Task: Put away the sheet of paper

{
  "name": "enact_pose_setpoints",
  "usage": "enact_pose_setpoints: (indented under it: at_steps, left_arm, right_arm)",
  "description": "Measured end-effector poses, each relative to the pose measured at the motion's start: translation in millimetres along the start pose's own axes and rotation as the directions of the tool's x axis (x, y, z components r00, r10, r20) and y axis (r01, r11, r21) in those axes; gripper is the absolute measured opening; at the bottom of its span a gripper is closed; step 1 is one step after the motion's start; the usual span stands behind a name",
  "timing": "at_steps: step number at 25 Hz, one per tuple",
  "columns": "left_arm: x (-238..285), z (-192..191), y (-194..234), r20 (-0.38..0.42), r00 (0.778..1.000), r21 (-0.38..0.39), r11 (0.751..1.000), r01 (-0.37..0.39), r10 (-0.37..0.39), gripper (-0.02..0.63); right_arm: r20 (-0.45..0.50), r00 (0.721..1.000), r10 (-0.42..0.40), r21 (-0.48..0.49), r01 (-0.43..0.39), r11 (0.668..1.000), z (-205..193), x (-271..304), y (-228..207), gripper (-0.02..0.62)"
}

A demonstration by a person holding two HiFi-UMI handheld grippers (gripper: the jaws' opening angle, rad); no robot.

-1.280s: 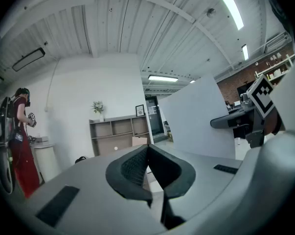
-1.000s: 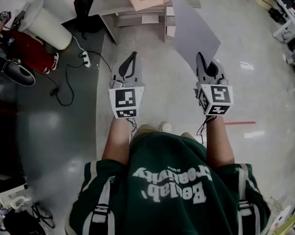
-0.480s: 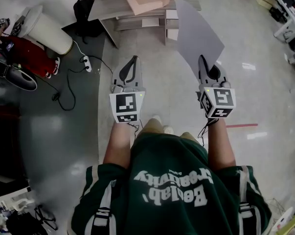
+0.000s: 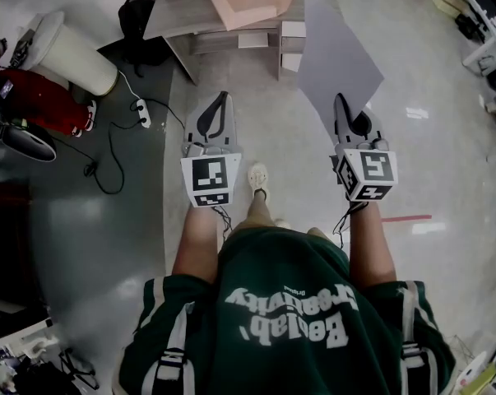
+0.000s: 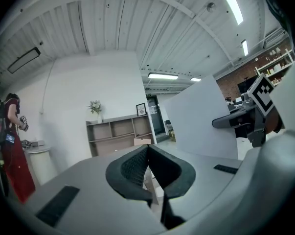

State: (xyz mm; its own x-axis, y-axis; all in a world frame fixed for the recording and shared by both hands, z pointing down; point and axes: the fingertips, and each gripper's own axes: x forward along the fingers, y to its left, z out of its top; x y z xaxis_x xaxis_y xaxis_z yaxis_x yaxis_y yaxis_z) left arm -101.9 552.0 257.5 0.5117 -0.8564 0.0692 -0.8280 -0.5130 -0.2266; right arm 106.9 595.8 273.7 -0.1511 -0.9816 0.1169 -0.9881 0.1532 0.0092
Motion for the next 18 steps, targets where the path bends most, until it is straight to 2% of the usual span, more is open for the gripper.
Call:
enact_pose_setpoints:
  at_steps: [18]
  left_arm:
    - [188, 2, 124, 0.041, 0.999, 0.012, 1.000, 0.018, -0.019, 0.018]
  right_arm:
    - [-0.020, 0.999, -0.030, -0.026, 0.030, 0.999, 36, 211, -25, 0.034]
